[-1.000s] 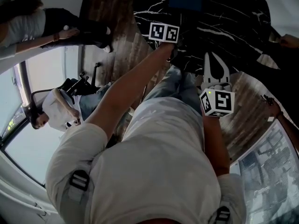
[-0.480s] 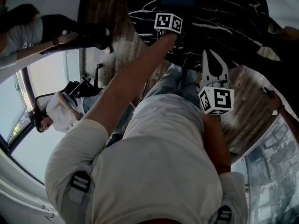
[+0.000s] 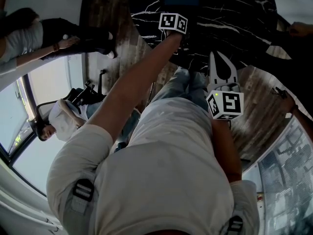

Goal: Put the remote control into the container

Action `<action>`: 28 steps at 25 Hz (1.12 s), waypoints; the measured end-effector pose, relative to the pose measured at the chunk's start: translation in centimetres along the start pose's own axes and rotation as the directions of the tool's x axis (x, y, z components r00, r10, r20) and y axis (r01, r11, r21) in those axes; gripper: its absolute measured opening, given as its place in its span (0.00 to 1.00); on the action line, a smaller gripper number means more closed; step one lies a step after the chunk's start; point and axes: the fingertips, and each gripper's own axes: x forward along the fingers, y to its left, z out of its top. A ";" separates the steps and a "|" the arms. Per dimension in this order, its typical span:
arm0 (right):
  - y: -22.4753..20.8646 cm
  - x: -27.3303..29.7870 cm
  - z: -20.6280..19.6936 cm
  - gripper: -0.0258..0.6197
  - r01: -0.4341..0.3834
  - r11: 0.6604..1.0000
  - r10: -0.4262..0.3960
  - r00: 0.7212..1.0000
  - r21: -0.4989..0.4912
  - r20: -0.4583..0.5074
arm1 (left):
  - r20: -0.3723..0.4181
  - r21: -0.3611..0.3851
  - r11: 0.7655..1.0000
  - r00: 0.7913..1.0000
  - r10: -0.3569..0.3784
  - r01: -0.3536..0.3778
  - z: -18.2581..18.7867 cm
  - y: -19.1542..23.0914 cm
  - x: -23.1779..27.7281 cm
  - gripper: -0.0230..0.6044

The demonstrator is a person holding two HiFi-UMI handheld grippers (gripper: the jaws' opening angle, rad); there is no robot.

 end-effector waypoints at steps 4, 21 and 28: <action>-0.2 -0.5 0.1 0.06 0.001 1.000 -0.001 1.000 0.000 0.008 | 0.005 0.010 1.000 1.000 0.025 -0.025 -0.1 0.1 -0.3 0.15; 1.4 -2.1 1.4 0.06 -0.038 0.999 0.040 0.998 -0.036 0.051 | 0.159 0.022 0.999 0.987 0.026 -0.030 0.0 -1.0 -7.0 0.16; 2.8 -3.0 4.2 0.06 -0.077 0.993 0.085 0.993 -0.091 0.087 | 0.439 0.205 0.978 0.891 -0.113 0.023 -0.4 -8.6 -16.7 0.15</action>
